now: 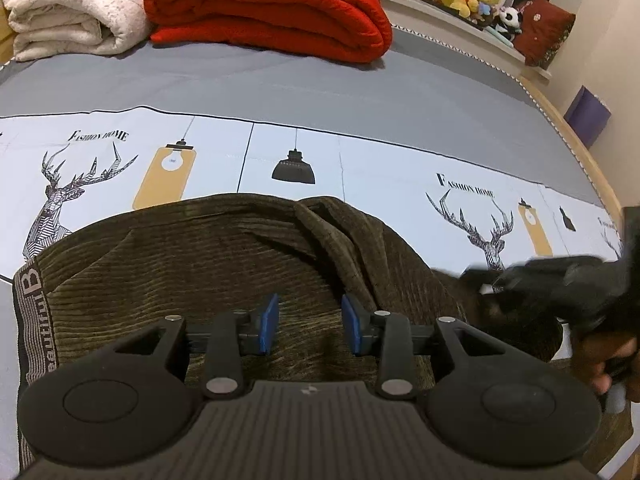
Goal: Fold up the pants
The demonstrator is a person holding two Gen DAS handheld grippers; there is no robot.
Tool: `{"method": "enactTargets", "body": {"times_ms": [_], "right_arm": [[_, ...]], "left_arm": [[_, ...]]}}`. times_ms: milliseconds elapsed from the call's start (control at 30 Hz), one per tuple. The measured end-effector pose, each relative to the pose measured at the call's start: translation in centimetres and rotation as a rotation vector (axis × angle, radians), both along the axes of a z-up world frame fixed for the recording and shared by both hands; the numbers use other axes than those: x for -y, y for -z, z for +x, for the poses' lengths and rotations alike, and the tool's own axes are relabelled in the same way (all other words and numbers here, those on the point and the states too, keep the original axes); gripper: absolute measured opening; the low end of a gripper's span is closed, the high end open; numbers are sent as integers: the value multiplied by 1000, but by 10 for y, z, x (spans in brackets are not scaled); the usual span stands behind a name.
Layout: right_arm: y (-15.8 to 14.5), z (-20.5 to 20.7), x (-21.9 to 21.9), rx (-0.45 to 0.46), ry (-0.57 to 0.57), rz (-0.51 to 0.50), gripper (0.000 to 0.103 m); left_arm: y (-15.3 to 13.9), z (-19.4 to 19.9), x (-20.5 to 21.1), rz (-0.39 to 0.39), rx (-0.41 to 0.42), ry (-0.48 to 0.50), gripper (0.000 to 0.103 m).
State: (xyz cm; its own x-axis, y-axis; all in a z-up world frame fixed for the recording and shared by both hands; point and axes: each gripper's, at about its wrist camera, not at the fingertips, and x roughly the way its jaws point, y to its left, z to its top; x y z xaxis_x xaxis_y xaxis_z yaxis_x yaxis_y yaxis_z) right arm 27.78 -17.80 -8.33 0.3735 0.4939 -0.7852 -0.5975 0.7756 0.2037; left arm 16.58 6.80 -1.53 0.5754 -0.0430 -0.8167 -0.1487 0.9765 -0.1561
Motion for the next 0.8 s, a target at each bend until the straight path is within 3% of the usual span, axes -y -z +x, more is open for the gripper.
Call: {"method": "enactTargets", "body": {"times_ms": [200, 267, 333, 367, 400, 433, 500, 600, 700, 767, 800], "right_arm": [[-75, 5, 60, 137, 202, 401, 0], [-80, 7, 84, 156, 321, 453, 0], [-70, 9, 89, 136, 379, 380, 4], [-60, 10, 86, 98, 351, 344, 5], [-48, 11, 79, 48, 300, 300, 14], [-36, 10, 69, 4, 248, 240, 33], [-12, 4, 47, -37, 168, 117, 55], [15, -2, 22, -71, 87, -7, 57], [32, 2, 10, -65, 100, -75, 69], [37, 5, 8, -63, 110, -80, 65], [37, 7, 8, -73, 101, -67, 45]], "left_arm": [[-4, 0, -13, -20, 7, -45, 39], [-4, 1, -18, -22, 2, -59, 39], [-3, 2, -21, -22, -2, -65, 39], [-3, 2, -21, -20, -6, -69, 39], [-2, 2, -21, -19, -10, -71, 39], [-1, 3, -21, -20, -15, -72, 39], [0, 3, -20, -17, -21, -68, 39], [1, 4, -16, -9, -23, -58, 40], [5, 4, -14, 2, -32, -50, 41], [6, 5, -13, 6, -36, -45, 41], [7, 5, -13, 6, -37, -44, 41]]}}
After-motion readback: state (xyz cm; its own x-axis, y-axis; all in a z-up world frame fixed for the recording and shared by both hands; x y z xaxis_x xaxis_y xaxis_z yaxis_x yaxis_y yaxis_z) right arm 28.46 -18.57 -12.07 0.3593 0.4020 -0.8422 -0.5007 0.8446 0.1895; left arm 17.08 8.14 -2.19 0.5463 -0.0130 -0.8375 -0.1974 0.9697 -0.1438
